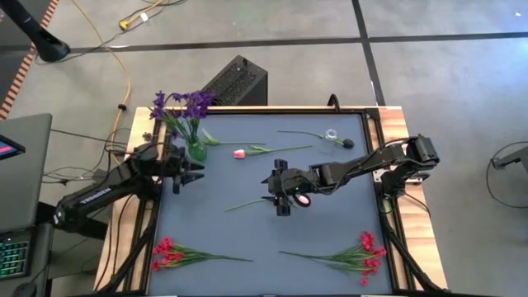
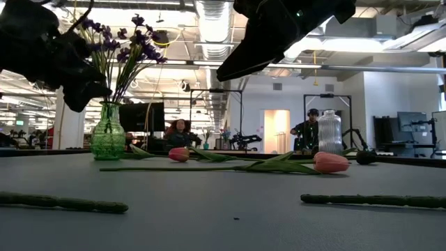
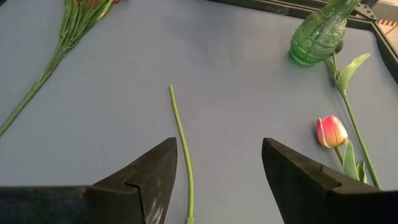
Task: Sort flowers into vase by color
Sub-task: Put the top pink flower into the transparent vase
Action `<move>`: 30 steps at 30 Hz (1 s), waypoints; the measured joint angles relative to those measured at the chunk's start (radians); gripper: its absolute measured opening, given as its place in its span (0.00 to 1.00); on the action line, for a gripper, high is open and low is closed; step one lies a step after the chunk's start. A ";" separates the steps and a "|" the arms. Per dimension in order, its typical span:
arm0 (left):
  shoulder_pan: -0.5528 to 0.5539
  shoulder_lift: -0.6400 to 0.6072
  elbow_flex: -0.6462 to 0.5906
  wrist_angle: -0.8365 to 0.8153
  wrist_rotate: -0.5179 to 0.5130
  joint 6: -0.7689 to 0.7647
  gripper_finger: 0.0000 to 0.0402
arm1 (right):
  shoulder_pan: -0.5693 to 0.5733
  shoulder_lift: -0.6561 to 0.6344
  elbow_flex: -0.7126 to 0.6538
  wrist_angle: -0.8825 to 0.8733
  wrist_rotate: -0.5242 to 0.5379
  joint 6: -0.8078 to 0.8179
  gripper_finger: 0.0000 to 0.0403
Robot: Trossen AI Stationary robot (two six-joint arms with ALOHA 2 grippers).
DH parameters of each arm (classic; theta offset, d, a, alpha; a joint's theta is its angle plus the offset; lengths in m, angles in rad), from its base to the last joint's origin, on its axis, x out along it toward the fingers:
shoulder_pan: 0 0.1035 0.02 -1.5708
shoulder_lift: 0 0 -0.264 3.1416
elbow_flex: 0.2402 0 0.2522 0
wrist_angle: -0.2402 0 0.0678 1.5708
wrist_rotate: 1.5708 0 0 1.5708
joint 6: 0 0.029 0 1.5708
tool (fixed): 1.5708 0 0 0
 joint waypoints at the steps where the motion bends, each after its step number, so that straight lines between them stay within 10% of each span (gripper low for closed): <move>1: -0.019 0.000 0.000 0.004 0.007 -0.003 0.43 | 0.000 0.000 0.000 0.000 0.000 0.000 0.65; 10: -0.229 0.000 0.000 0.057 0.036 -0.061 0.40 | 0.000 0.000 0.000 0.000 0.000 0.007 0.65; 30: -0.762 0.059 0.000 0.249 -0.376 -0.167 0.35 | 0.000 0.000 0.000 0.021 0.000 0.010 0.65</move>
